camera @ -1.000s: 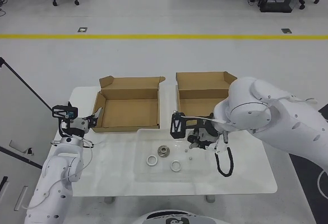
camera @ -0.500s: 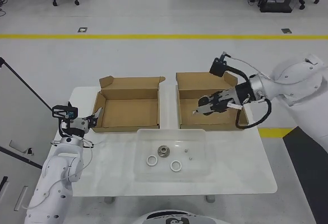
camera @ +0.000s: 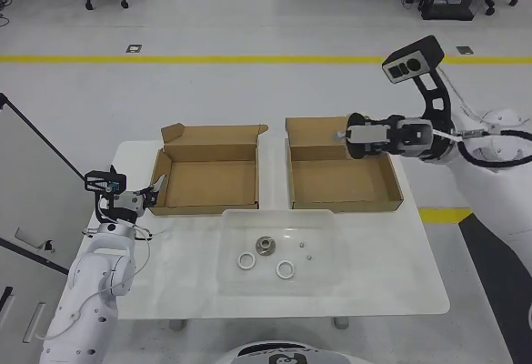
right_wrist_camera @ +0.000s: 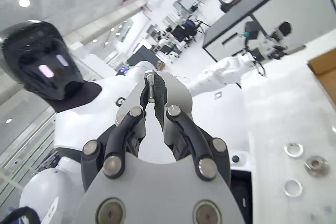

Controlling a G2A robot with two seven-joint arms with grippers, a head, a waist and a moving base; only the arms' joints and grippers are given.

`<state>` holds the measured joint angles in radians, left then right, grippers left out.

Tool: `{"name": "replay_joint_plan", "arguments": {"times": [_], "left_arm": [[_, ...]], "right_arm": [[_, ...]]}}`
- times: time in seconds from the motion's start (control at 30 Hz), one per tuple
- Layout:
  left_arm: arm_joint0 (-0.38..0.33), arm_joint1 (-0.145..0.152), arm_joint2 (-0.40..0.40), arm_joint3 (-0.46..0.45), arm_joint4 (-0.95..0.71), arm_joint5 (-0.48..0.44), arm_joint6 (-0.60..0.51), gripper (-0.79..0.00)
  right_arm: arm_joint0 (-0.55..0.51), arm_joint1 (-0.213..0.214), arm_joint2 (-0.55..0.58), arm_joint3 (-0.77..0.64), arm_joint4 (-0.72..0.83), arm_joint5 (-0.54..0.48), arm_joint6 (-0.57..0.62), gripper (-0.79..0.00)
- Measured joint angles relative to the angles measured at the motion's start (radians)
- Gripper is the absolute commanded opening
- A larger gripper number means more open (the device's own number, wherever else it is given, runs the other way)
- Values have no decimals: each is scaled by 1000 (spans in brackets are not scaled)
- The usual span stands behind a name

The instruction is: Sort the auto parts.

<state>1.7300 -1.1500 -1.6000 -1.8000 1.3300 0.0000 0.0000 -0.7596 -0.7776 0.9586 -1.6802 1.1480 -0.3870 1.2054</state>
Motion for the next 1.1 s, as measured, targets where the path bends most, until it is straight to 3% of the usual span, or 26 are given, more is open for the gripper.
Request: {"name": "replay_joint_plan", "arguments": {"times": [0.17, 0.47, 0.77, 1.1], "left_arm": [[0, 0, 0, 0, 0, 0, 0, 0], [0, 0, 0, 0, 0, 0, 0, 0], [0, 0, 0, 0, 0, 0, 0, 0], [0, 0, 0, 0, 0, 0, 0, 0]], "right_arm": [[84, -48, -46, -24, 118, -3, 5, -785], [213, -127, -126, -14, 199, -22, -3, -785], [203, -129, -123, -25, 208, -22, -13, -785], [145, -173, -91, -89, 429, -1, 4, -785]]}}
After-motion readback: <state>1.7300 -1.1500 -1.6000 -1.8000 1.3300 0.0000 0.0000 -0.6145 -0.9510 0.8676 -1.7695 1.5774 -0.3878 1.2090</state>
